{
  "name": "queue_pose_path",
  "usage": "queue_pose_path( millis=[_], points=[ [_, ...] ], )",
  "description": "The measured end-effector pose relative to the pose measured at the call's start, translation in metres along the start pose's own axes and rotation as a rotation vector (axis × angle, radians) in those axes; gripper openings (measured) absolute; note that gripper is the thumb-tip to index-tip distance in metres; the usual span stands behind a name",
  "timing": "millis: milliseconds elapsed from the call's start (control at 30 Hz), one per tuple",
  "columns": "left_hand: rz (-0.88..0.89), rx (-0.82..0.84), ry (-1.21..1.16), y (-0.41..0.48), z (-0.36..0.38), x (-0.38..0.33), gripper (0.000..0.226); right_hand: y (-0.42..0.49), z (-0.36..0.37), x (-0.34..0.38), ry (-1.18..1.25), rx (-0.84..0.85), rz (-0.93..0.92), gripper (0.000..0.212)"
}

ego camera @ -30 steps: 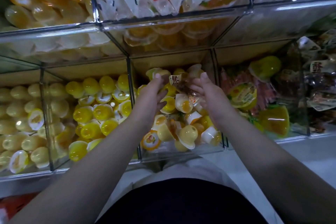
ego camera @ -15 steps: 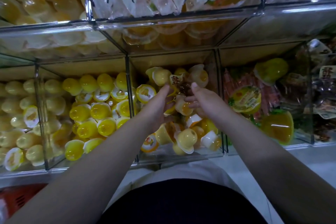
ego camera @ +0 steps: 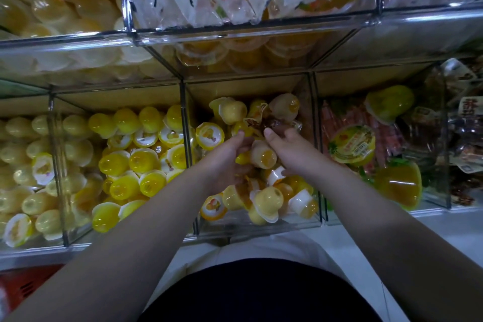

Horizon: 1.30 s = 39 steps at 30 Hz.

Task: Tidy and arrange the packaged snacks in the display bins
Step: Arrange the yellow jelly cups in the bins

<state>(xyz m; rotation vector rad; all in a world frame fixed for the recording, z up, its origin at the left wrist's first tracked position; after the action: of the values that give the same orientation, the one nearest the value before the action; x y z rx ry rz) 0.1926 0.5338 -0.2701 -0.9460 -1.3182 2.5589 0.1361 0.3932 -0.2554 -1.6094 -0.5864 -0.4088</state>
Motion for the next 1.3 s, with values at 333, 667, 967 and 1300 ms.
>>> queue_pose_path(
  millis=[333, 667, 967, 1300],
  points=[
    [0.156, -0.102, -0.133, -0.015, -0.001, 0.007, 0.034, 0.004, 0.024, -0.006, 0.728, 0.113, -0.019, 0.052],
    [0.378, -0.121, -0.075, -0.055, -0.016, -0.016, 0.016, -0.013, 0.052, 0.017, 0.767, 0.25, -0.223, 0.025],
    [0.212, 0.035, 0.045, -0.114, -0.028, -0.044, 0.021, -0.045, 0.081, 0.065, 0.646, 0.265, -0.435, 0.011],
    [0.341, 0.065, 0.061, -0.166, -0.046, -0.068, 0.014, -0.071, 0.11, 0.117, 0.526, 0.201, -0.512, 0.027]
  ],
)
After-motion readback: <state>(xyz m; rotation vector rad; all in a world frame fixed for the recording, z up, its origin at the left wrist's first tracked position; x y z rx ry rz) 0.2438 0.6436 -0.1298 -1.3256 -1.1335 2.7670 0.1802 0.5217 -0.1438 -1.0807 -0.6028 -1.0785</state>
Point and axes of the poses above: each hand's wrist, its own y-axis towards the middle knuckle, its own z-axis out of the palm, x = y × z, the point moved 2 cm from there along y, towards the middle knuckle, and after that the axes turned 14 degrees about x, right-handed, at the moved point
